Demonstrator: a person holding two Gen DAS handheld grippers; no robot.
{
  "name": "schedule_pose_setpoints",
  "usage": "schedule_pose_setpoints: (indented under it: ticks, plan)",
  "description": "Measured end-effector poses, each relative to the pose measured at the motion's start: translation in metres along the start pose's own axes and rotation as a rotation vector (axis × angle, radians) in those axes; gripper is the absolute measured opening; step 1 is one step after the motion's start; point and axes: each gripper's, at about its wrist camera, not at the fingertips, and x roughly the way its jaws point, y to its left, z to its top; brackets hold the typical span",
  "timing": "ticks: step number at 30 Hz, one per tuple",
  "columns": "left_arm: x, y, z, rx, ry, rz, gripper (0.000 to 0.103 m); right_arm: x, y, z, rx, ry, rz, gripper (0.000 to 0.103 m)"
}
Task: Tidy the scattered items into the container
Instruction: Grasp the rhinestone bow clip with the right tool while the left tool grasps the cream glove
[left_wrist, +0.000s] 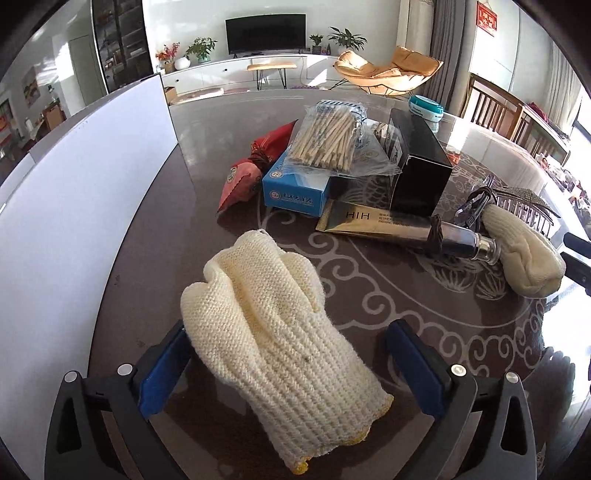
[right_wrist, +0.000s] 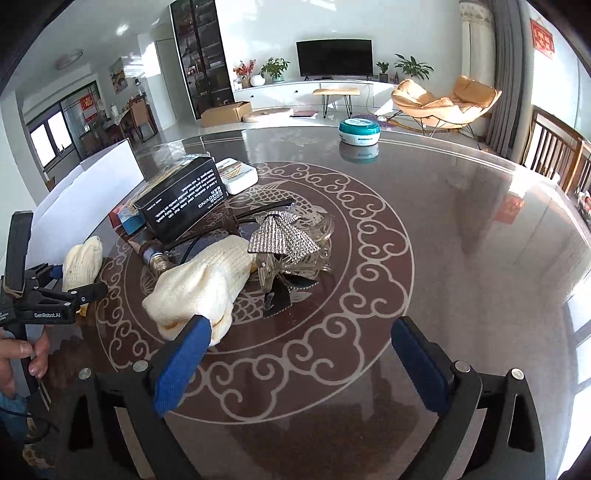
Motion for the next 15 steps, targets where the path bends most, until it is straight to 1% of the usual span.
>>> schedule_pose_setpoints:
  ticks: [1,2,6,9,10,12,13,14,15]
  plan:
    - [0.000,0.000,-0.001,-0.002,-0.004,0.001,0.103,0.010,0.001,0.007,-0.038,0.018,-0.023,0.099]
    - [-0.001,0.001,-0.002,-0.004,-0.006,0.003,0.103,0.020,0.000,0.012,-0.063,0.037,-0.029,0.099]
    - [-0.001,0.001,-0.002,-0.014,-0.018,0.006,0.103,0.055,-0.002,0.024,-0.097,0.089,0.039,0.096]
    - [0.002,0.001,0.001,-0.026,-0.017,0.013,0.103,0.071,0.006,0.039,-0.114,0.103,0.076,0.102]
    - [0.002,0.001,0.002,-0.032,-0.017,0.019,0.103,0.075,0.008,0.043,-0.122,0.108,0.073,0.102]
    - [0.002,0.001,0.002,-0.037,-0.016,0.022,0.103,0.078,0.009,0.049,-0.121,0.099,0.058,0.097]
    - [0.002,0.001,0.002,-0.032,-0.016,0.018,0.103,0.076,0.008,0.050,-0.107,0.083,0.049,0.079]
    - [0.001,0.001,0.001,-0.025,-0.016,0.013,0.103,0.072,0.006,0.050,-0.089,0.068,0.038,0.053]
    - [0.001,0.001,0.002,-0.018,-0.013,0.009,0.103,0.069,0.003,0.049,-0.071,0.064,0.032,0.049]
